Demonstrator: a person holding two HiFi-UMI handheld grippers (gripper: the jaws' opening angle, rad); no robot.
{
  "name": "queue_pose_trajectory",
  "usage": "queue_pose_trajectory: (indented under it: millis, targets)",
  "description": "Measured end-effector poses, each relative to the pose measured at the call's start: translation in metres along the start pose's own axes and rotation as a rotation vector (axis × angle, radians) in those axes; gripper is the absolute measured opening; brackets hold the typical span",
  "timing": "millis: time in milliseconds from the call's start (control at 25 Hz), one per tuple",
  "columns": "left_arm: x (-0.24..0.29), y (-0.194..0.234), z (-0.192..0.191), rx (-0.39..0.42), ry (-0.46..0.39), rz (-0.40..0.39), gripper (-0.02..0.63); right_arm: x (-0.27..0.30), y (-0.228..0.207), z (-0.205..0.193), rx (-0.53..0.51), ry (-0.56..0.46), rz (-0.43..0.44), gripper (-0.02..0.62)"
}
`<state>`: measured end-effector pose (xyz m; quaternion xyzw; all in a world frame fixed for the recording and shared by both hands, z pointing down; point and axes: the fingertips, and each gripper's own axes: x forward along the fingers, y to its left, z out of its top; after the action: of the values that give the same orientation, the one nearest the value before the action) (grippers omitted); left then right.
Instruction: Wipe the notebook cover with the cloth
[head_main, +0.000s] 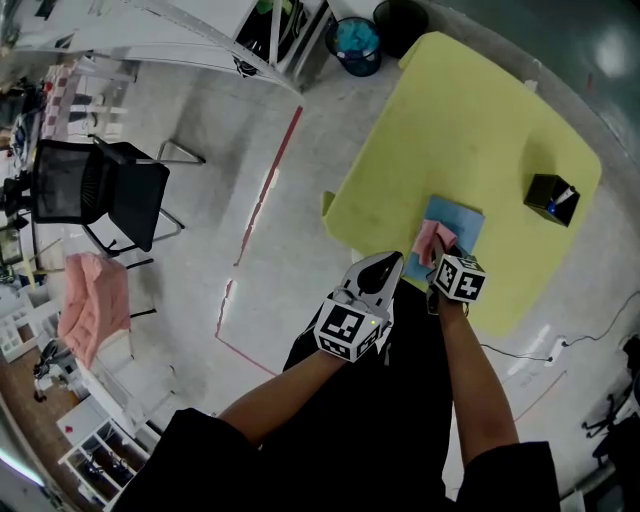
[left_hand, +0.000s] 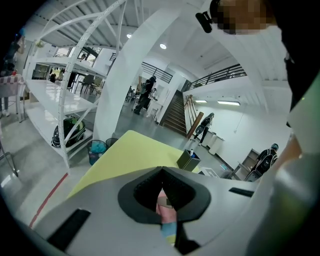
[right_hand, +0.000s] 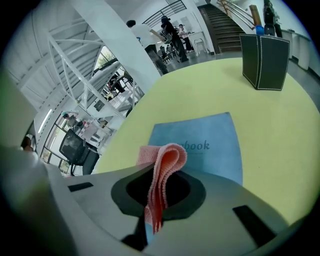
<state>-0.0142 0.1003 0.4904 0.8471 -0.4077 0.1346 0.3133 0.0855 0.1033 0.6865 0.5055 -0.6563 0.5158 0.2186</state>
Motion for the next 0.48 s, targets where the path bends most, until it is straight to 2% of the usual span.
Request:
queue_pose_trajectory:
  millis: [320,480]
  targets:
    - [0.008,-0.013,-0.006,0.016,0.027,-0.025,0.008,-0.005,-0.01,-0.001,0.061,-0.002,0.012,0.035]
    - [0.012,-0.018,-0.006,0.016,0.029,-0.03,0.008,-0.008,-0.014,0.001,0.042,0.001,0.008,0.035]
